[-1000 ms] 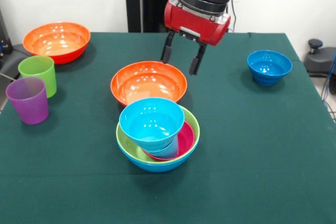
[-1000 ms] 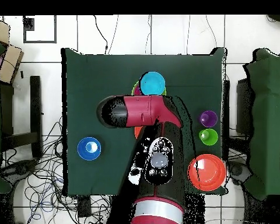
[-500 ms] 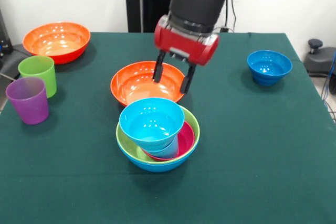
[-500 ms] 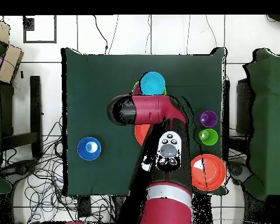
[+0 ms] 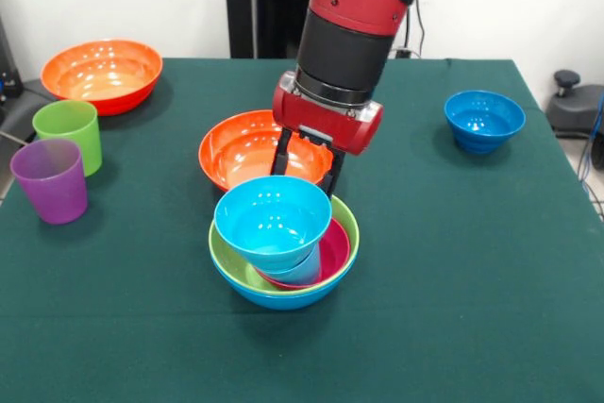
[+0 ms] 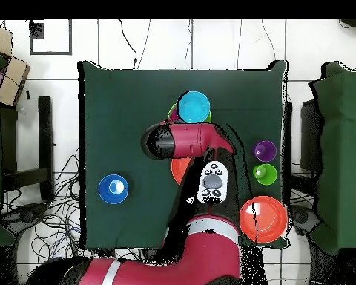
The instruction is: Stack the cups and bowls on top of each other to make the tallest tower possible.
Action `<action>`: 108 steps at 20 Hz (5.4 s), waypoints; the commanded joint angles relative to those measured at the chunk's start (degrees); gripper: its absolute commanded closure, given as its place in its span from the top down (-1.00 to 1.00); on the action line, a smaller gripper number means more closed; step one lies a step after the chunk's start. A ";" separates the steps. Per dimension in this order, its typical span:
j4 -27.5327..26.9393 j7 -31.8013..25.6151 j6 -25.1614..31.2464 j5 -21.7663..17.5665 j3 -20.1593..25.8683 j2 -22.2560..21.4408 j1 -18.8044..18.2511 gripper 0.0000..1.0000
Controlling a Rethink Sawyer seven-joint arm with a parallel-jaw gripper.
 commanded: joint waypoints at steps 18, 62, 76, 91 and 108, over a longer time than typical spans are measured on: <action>2.66 1.33 4.42 0.30 3.91 -2.07 2.49 1.00; 25.01 -1.15 -14.57 -17.70 6.60 0.65 -2.84 1.00; 25.23 -1.39 -11.31 -16.96 9.69 -2.10 -4.45 1.00; 24.14 -2.79 0.65 -10.83 15.84 -9.19 -6.32 1.00; 22.52 -0.28 -4.95 -14.47 15.22 -3.15 -6.04 1.00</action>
